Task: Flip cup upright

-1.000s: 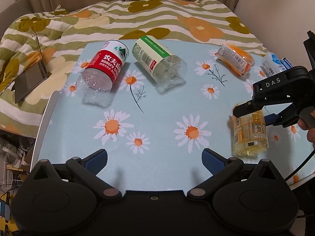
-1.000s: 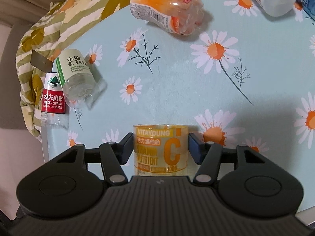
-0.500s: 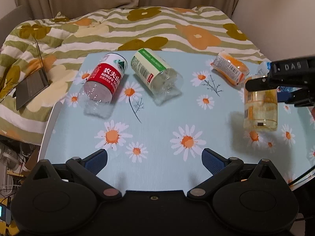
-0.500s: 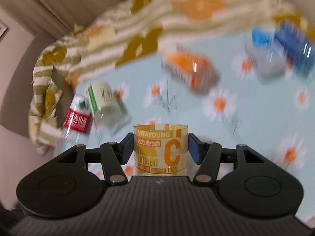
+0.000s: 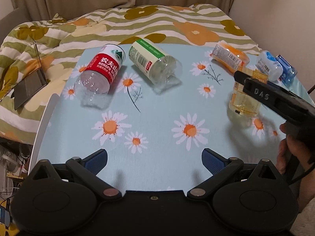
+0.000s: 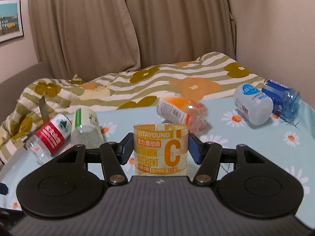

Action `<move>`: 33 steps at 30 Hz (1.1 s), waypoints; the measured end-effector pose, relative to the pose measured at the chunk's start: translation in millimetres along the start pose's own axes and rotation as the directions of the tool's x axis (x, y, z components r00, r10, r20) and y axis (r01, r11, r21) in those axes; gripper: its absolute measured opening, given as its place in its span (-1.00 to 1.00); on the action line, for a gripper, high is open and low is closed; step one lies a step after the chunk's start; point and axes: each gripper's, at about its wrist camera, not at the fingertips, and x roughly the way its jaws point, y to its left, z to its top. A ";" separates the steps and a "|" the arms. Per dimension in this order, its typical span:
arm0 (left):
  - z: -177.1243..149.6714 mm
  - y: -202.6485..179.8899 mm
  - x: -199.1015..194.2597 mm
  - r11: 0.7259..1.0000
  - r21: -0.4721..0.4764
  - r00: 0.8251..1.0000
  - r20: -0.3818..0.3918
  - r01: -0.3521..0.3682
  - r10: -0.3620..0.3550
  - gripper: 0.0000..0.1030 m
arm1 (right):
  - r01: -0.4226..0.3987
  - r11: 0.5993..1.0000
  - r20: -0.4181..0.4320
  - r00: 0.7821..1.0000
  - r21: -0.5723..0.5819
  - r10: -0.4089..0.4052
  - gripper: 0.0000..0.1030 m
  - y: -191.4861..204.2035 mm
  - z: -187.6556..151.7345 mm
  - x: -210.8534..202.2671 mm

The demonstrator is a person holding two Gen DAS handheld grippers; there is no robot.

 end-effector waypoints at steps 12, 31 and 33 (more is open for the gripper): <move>-5.4 -5.3 -2.6 0.999 0.041 1.000 0.022 -0.013 0.012 1.00 | -0.018 0.994 -0.008 1.000 -0.106 0.017 0.42 5.2 -26.2 -33.9; -1.1 -18.9 -18.9 0.999 0.042 0.998 0.059 -0.018 0.015 1.00 | -0.070 0.994 -0.199 0.979 -0.086 0.052 1.00 -7.6 4.8 -44.3; 2.7 -21.5 -29.1 0.999 0.047 0.997 0.077 -0.021 0.018 1.00 | -0.064 0.994 -0.243 0.969 -0.085 0.042 1.00 -13.2 17.7 -55.0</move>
